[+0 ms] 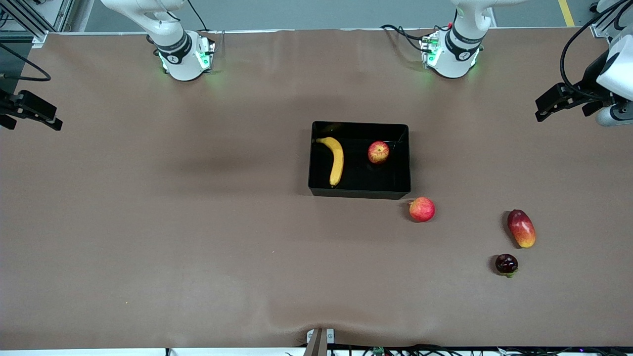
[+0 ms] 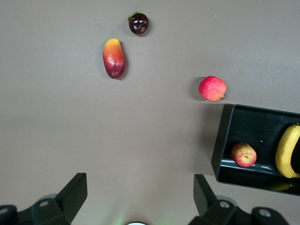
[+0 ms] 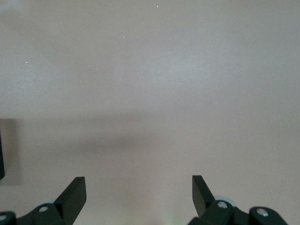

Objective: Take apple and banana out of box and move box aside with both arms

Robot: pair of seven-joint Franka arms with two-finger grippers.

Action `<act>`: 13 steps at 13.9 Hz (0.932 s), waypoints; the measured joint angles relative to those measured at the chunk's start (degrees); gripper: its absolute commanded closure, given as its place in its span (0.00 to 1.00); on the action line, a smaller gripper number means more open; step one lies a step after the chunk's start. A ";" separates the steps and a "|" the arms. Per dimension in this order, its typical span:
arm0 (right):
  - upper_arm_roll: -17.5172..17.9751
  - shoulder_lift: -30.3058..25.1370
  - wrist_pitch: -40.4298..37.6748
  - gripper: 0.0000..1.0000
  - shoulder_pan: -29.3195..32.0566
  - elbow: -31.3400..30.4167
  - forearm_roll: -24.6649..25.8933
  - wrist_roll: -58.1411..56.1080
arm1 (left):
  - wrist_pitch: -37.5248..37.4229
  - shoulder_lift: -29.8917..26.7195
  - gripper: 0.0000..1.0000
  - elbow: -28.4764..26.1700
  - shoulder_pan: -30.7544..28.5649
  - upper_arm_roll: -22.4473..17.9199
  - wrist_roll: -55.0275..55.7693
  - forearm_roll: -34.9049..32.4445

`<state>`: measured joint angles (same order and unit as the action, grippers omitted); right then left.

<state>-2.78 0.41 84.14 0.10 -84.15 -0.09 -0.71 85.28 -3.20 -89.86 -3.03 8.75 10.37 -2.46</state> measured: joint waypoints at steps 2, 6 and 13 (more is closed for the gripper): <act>0.03 0.31 0.12 0.00 -0.01 -0.01 0.01 0.00 | -0.21 0.00 0.00 0.00 0.00 0.00 0.00 0.00; -0.04 1.47 2.05 0.00 0.02 0.00 0.00 0.01 | -0.47 0.42 0.00 -0.08 0.26 0.30 0.01 0.00; -0.10 1.52 2.13 0.00 0.06 0.21 0.00 0.00 | 1.69 8.26 0.00 -1.03 3.71 7.69 17.00 0.19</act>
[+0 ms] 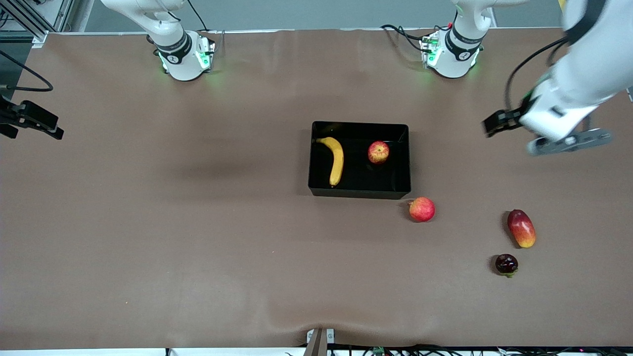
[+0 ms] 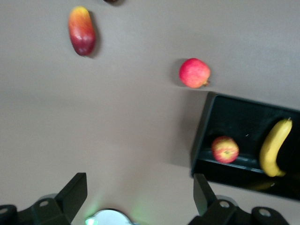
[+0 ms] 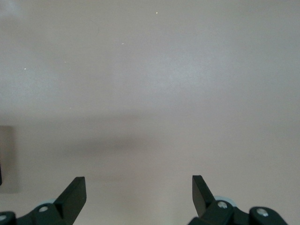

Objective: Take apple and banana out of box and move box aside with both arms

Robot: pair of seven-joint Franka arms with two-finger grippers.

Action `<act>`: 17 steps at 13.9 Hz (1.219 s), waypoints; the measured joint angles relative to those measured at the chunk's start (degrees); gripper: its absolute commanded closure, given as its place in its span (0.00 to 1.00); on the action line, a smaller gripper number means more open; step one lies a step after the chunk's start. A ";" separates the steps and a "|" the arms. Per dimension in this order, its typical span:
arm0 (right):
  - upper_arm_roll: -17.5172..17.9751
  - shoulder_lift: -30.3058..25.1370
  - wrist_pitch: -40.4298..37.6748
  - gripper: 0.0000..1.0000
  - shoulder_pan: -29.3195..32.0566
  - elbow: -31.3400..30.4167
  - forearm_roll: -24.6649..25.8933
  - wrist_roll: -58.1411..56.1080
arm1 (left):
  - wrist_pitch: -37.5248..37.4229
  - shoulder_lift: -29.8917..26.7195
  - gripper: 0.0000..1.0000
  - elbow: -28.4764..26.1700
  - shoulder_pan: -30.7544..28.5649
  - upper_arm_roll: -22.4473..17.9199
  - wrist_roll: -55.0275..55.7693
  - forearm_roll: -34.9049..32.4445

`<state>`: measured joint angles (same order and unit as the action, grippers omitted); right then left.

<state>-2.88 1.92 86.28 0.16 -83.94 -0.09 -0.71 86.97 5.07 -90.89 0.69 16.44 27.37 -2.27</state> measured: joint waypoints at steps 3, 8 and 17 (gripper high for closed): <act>0.00 0.00 0.00 0.00 0.00 0.03 0.00 0.00 | 7.60 2.30 0.00 -5.14 3.75 3.74 14.75 0.10; -0.01 0.00 0.00 0.00 0.00 0.05 0.00 -0.01 | 25.92 3.13 0.00 -19.81 6.74 10.58 32.99 0.13; -0.01 0.00 0.00 0.00 0.00 0.05 0.00 -0.01 | 43.70 9.74 0.00 -34.36 8.62 12.56 34.55 -0.17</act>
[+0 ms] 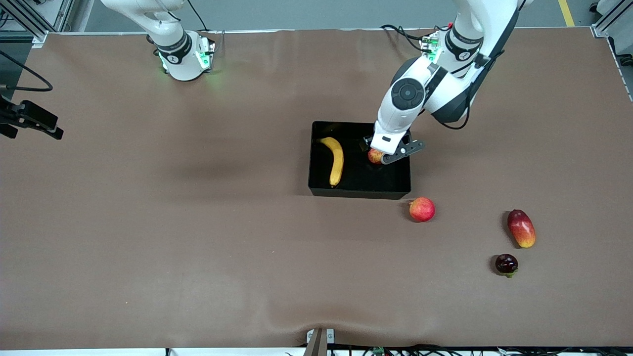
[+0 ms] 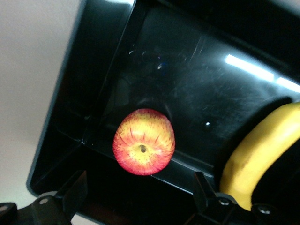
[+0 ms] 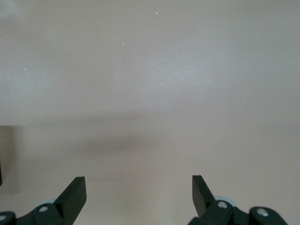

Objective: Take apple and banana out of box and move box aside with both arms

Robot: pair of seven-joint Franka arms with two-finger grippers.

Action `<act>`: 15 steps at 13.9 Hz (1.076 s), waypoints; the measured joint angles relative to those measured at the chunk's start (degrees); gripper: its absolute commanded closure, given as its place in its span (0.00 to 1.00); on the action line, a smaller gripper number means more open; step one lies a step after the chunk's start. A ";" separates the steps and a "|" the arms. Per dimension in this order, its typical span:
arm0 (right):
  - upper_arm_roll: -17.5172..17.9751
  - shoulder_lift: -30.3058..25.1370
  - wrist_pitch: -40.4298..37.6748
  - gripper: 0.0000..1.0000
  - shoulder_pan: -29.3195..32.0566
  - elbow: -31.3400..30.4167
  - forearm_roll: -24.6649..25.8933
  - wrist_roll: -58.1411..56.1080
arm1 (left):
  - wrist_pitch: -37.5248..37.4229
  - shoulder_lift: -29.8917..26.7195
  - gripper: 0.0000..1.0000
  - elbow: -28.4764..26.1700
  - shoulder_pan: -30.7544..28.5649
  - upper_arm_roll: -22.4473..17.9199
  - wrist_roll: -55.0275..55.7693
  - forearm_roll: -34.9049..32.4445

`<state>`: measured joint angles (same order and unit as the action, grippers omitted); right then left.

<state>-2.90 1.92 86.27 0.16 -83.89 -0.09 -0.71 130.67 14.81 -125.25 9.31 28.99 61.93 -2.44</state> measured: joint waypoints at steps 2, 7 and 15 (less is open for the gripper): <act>0.00 0.00 0.00 0.00 0.00 0.00 0.00 0.00 | 0.73 1.96 0.00 -0.02 0.00 -0.01 0.00 -0.46; 0.00 0.01 -0.04 0.00 0.00 0.00 0.00 0.00 | 4.21 5.92 0.00 -0.03 -0.01 -0.08 0.00 -0.56; 0.00 0.01 -0.08 0.00 0.00 0.00 0.00 0.00 | 5.24 8.93 0.00 -0.03 -0.32 -0.45 0.00 -3.18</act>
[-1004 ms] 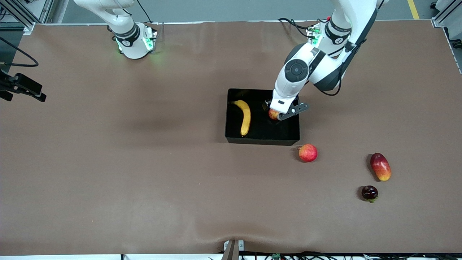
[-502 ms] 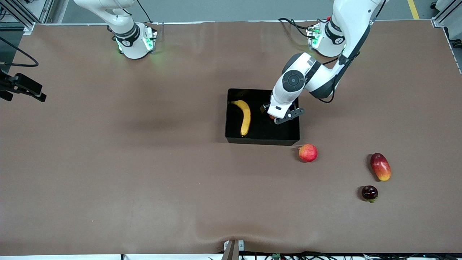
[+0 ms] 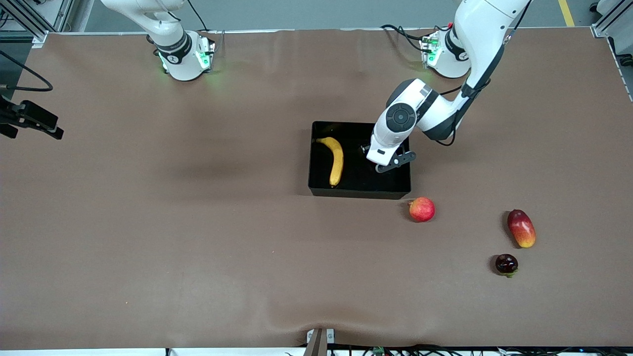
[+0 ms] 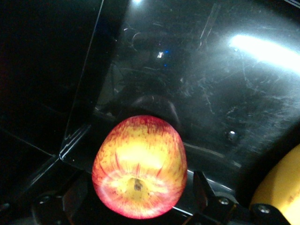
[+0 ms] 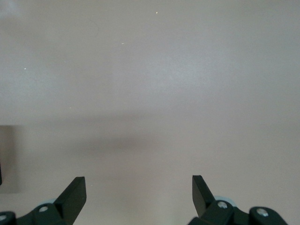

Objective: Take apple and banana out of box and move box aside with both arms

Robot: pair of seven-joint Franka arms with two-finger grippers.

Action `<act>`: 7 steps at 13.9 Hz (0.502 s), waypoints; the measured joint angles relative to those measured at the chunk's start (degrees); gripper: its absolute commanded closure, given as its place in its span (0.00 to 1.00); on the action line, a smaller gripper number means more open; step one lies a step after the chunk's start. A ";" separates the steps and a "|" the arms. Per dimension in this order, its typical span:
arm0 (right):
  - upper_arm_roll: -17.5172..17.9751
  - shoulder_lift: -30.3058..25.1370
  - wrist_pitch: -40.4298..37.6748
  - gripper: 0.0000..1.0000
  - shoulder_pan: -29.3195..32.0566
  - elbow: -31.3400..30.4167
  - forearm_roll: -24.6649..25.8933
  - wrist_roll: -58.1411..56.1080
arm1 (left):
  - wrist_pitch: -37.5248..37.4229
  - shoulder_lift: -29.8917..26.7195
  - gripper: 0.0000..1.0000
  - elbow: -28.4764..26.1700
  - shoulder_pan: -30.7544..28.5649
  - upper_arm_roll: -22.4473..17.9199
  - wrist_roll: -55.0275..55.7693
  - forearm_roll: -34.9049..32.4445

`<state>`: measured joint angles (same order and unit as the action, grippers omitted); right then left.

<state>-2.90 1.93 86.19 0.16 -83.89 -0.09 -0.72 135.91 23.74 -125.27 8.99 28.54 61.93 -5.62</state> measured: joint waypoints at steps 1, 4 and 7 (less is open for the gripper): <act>0.00 0.00 0.00 0.00 0.00 0.00 0.00 0.00 | 0.00 0.09 0.02 0.00 -0.03 -0.05 0.00 -0.13; 0.00 0.00 0.00 0.00 0.00 0.00 0.00 0.00 | 0.04 0.33 0.98 0.05 -0.05 -0.13 0.00 -0.19; 0.07 0.00 0.00 0.00 -0.05 0.00 0.00 -0.01 | 0.04 0.33 1.00 0.48 -0.09 -0.16 0.00 -0.28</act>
<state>-2.82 1.93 86.19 0.11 -83.89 -0.09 -0.73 135.96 24.07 -124.80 8.90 28.39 61.93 -5.90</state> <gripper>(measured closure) 0.000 0.247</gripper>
